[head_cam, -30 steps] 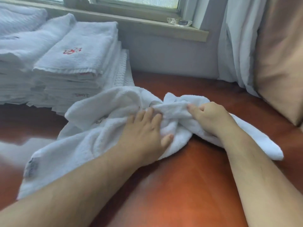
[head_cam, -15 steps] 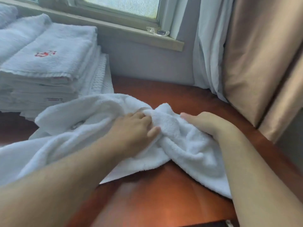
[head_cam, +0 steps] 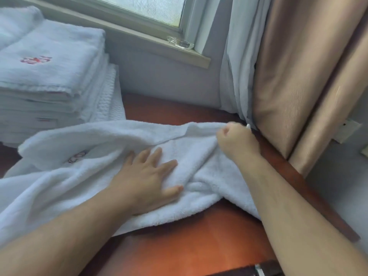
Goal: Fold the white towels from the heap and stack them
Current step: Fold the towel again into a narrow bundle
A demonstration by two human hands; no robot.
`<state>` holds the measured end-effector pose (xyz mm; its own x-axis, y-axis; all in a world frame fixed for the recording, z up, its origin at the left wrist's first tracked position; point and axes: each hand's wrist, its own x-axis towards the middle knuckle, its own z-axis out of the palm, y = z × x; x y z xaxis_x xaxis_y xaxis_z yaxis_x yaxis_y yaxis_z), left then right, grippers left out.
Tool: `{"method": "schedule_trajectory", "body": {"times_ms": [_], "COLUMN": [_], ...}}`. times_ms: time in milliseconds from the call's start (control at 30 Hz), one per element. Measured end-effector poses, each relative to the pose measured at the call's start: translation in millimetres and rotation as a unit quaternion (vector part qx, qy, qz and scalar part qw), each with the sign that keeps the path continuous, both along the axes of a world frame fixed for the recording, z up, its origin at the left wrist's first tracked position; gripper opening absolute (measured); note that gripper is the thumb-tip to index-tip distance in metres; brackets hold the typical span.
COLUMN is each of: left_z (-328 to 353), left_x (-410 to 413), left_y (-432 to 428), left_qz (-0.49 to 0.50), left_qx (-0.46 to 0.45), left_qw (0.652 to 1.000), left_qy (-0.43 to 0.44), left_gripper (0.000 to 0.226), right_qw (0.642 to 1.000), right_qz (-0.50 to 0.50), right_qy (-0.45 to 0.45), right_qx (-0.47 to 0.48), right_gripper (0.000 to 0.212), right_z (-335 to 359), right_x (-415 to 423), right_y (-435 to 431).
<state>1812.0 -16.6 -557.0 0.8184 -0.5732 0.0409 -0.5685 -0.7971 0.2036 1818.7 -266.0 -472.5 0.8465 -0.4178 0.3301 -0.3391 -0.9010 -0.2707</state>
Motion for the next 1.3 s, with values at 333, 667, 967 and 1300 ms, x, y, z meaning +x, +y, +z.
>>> {"method": "schedule_trajectory", "body": {"times_ms": [333, 667, 967, 1300], "left_z": [32, 16, 45, 34], "left_x": [6, -31, -27, -22], "left_y": [-9, -38, -17, -17], "left_qz": [0.002, -0.098, -0.215, -0.051], "left_qx": [-0.067, -0.098, -0.086, -0.130], "left_qw": [0.998, 0.988, 0.954, 0.990], "left_qy": [-0.015, -0.072, 0.190, -0.024], "left_gripper": [0.054, 0.039, 0.014, 0.028], "right_qw": [0.973, 0.975, 0.970, 0.994], "right_qz": [-0.169, -0.084, -0.175, 0.060], "right_qy": [0.149, 0.149, 0.147, 0.052], "right_qx": [0.056, 0.144, 0.078, 0.073], "right_gripper": [0.081, 0.043, 0.032, 0.051], "right_z": [-27, -44, 3, -29], "right_x": [-129, -154, -123, -99], "right_y": [-39, -41, -107, -14]}}
